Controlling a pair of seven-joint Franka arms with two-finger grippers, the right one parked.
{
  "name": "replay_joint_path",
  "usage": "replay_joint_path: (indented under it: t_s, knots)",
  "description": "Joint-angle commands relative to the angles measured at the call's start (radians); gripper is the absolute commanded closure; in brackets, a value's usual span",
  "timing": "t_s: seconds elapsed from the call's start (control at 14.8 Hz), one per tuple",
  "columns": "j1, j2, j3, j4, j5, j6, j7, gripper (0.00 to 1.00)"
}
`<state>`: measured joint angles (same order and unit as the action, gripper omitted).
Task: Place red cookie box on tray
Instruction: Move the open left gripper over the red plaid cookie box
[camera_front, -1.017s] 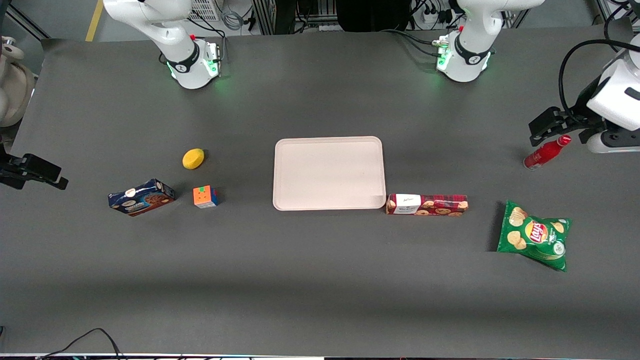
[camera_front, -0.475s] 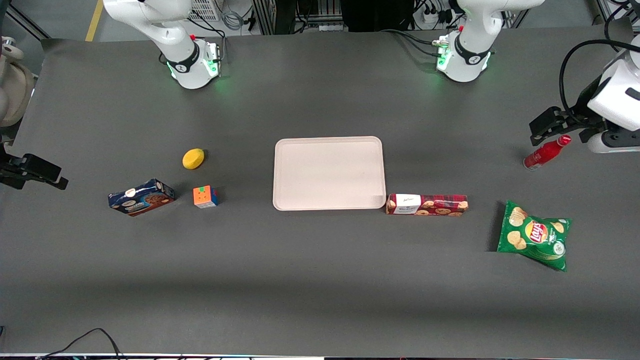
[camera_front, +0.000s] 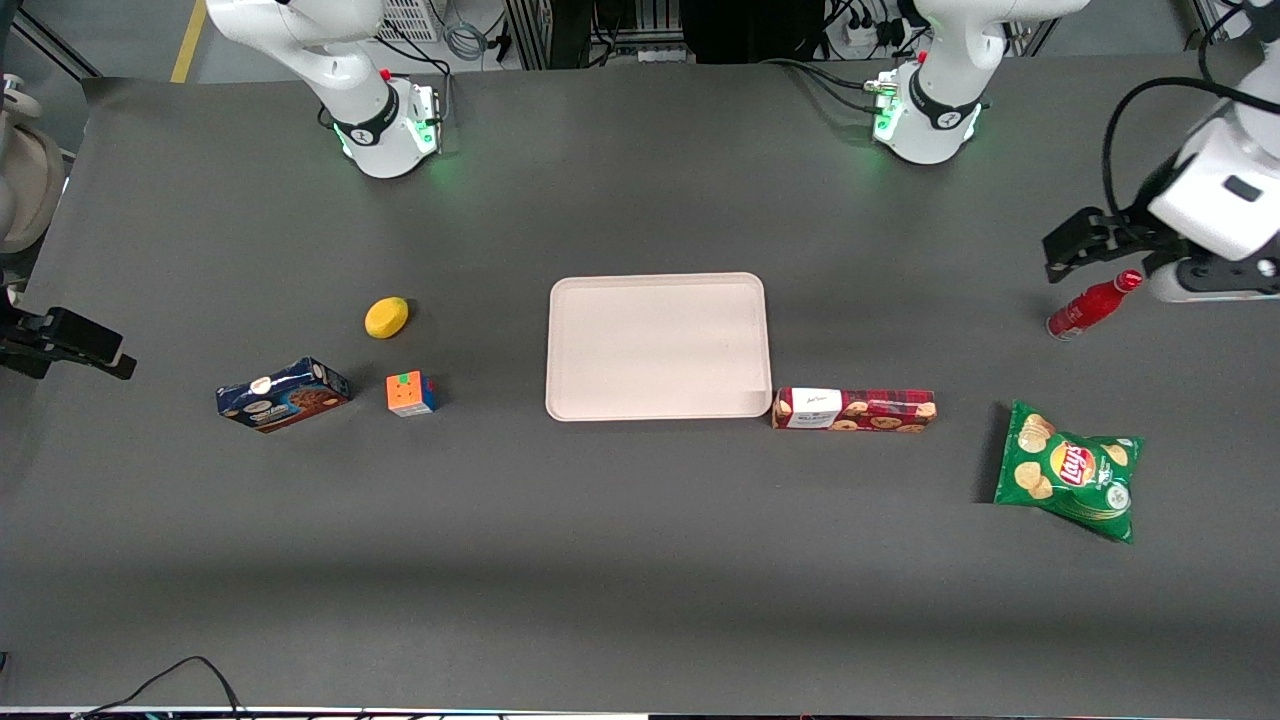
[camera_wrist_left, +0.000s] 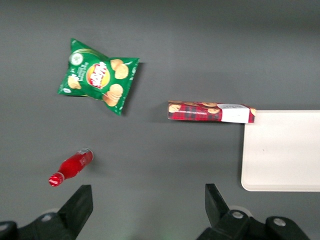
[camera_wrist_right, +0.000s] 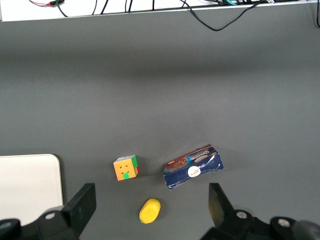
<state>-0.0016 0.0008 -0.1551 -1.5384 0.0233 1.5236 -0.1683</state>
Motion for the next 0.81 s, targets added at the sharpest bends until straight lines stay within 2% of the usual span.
replay_joint_path:
  t_s: [0.0, 0.27, 0.41, 0.47, 0.61, 0.75]
  knots:
    - [-0.012, 0.015, -0.084, 0.011, 0.004, -0.019, -0.025, 0.0]
    - [-0.014, 0.024, -0.2, 0.009, 0.003, -0.037, -0.033, 0.0]
    - [-0.012, 0.028, -0.222, 0.001, 0.007, -0.052, -0.004, 0.0]
    - [-0.012, 0.033, -0.222, -0.005, 0.009, -0.069, 0.065, 0.0]
    - [-0.008, 0.048, -0.219, -0.008, 0.018, -0.05, 0.369, 0.0]
    - [-0.001, 0.071, -0.215, -0.008, 0.021, -0.037, 0.589, 0.0]
